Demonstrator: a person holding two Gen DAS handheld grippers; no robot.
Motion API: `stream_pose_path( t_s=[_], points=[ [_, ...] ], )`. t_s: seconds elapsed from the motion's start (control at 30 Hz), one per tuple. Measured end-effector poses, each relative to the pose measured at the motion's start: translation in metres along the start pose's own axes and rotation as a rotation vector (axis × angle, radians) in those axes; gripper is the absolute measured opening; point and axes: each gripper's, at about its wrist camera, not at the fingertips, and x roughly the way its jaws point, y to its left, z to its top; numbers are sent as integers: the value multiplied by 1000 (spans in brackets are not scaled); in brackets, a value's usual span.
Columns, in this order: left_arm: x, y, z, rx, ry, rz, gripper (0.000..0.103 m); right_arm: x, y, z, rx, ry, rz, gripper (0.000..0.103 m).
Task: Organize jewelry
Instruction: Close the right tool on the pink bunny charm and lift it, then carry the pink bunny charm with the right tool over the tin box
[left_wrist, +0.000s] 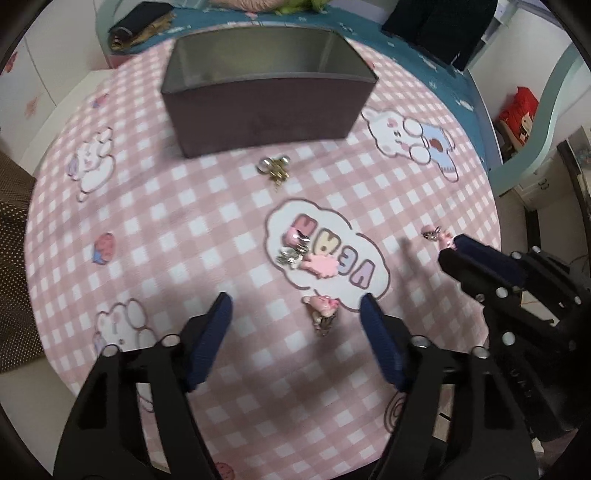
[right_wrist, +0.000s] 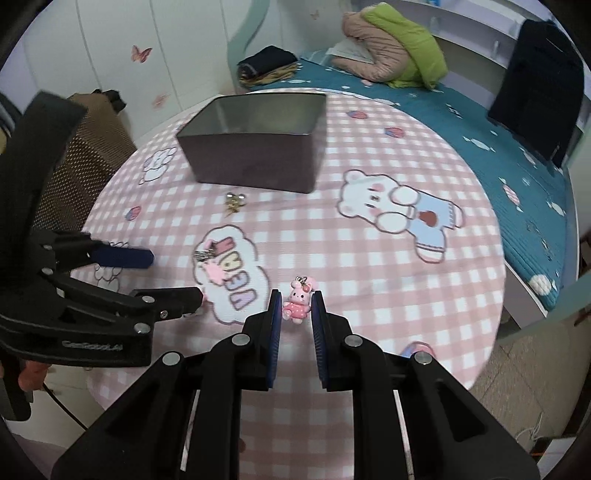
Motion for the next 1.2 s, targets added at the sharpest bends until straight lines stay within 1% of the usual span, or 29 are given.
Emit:
stream_pose_path(
  t_s=[0.03, 0.1, 0.13, 0.2, 0.23, 0.3, 0.37, 0.43, 0.63, 0.73, 0.87, 1.07, 1.2],
  points=[
    [5, -1, 1, -4, 11, -12, 59, 1, -2, -1, 9, 3, 0, 15],
    [10, -3, 0, -11, 25, -12, 53, 3, -9, -4, 43, 19, 6, 15],
    [11, -5, 1, -7, 12, -6, 46, 3, -13, -7, 62, 26, 8, 15],
    [12, -6, 2, -7, 11, -1, 39, 4, -15, -10, 70, 31, 7, 15],
    [13, -6, 2, -7, 13, -1, 31, 4, -16, -10, 72, 32, 5, 15],
    [13, -7, 3, -4, 15, 1, 23, 3, -18, -10, 80, 31, 7, 15],
    [14, -7, 3, -4, 18, -2, 21, 2, -18, -9, 83, 25, 9, 15],
    [12, -7, 2, 0, 15, -7, 16, 1, -18, -7, 82, 19, 11, 15],
    [-1, -1, -1, -1, -8, -17, 16, 1, -17, -6, 84, 15, 18, 15],
    [-8, -1, -2, 9, -24, -9, 16, 1, -17, -6, 85, 16, 20, 15],
    [-18, 2, 0, -6, -50, -3, 16, -2, -16, -2, 84, 4, 23, 15],
    [-37, 10, 6, -13, -107, 1, 16, -11, -13, 13, 71, -29, 24, 15],
    [-52, 11, 15, -10, -151, 6, 16, -21, -11, 31, 63, -73, 25, 15]
  ],
)
